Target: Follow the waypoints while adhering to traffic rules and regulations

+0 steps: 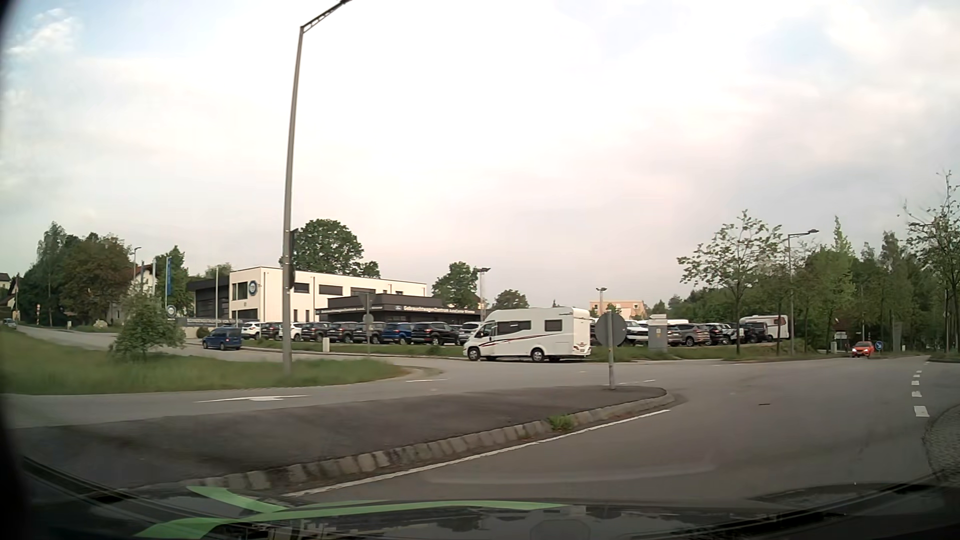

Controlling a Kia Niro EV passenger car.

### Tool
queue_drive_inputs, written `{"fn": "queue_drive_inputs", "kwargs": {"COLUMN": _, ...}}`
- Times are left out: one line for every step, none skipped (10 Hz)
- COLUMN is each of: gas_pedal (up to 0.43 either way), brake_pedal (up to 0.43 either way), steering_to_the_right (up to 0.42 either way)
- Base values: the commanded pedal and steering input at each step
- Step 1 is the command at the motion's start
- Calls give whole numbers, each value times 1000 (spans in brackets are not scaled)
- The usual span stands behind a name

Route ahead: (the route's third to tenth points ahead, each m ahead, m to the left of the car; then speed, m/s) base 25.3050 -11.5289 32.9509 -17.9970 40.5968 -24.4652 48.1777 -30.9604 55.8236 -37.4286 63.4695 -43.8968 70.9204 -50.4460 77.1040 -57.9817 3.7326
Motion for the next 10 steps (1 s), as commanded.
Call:
{"fn": "queue_drive_inputs", "kwargs": {"gas_pedal": 110, "brake_pedal": 0, "steering_to_the_right": 381}}
{"fn": "queue_drive_inputs", "kwargs": {"gas_pedal": 130, "brake_pedal": 0, "steering_to_the_right": 384}}
{"fn": "queue_drive_inputs", "kwargs": {"gas_pedal": 130, "brake_pedal": 0, "steering_to_the_right": 385}}
{"fn": "queue_drive_inputs", "kwargs": {"gas_pedal": 130, "brake_pedal": 0, "steering_to_the_right": 387}}
{"fn": "queue_drive_inputs", "kwargs": {"gas_pedal": 130, "brake_pedal": 0, "steering_to_the_right": 387}}
{"fn": "queue_drive_inputs", "kwargs": {"gas_pedal": 138, "brake_pedal": 0, "steering_to_the_right": 387}}
{"fn": "queue_drive_inputs", "kwargs": {"gas_pedal": 138, "brake_pedal": 0, "steering_to_the_right": 386}}
{"fn": "queue_drive_inputs", "kwargs": {"gas_pedal": 138, "brake_pedal": 0, "steering_to_the_right": 383}}
{"fn": "queue_drive_inputs", "kwargs": {"gas_pedal": 138, "brake_pedal": 0, "steering_to_the_right": 376}}
{"fn": "queue_drive_inputs", "kwargs": {"gas_pedal": 138, "brake_pedal": 0, "steering_to_the_right": 368}}
